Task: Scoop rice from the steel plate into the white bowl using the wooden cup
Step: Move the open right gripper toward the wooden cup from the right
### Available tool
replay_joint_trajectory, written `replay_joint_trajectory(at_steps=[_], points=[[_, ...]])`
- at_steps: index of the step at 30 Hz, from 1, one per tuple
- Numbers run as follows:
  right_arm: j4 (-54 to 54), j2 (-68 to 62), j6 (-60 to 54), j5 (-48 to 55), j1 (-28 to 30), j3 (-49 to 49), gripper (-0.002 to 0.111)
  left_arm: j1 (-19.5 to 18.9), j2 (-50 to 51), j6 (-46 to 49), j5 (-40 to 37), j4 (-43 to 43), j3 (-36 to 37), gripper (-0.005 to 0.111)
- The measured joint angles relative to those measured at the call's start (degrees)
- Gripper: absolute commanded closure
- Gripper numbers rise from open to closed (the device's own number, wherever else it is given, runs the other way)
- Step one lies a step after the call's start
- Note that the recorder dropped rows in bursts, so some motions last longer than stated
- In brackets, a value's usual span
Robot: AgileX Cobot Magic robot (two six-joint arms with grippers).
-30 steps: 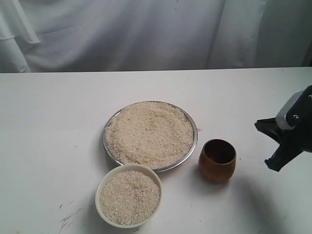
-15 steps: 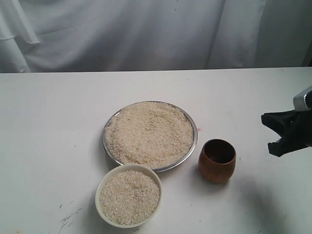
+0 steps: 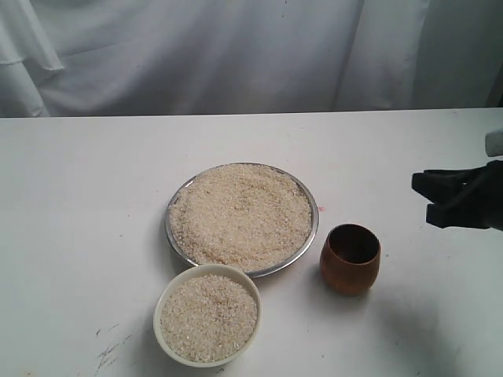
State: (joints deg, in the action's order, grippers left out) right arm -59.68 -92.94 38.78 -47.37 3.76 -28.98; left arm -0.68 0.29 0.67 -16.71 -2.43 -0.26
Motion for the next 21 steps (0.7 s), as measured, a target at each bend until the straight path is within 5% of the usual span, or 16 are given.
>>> replay_joint_trajectory(at_steps=[4,6,21], points=[[0.0,0.0,0.1,-1.1,-1.8,0.0,0.027,0.0,0.0,0.0,0.0,0.0,0.0,0.107],[0.0,0.0,0.1,-1.2,-2.0,0.0,0.017,0.0,0.0,0.0,0.0,0.0,0.0,0.107],[1.2,0.0,0.0,-6.6,-2.0,0.0,0.016,0.0,0.0,0.0,0.0,0.0,0.0,0.107]])
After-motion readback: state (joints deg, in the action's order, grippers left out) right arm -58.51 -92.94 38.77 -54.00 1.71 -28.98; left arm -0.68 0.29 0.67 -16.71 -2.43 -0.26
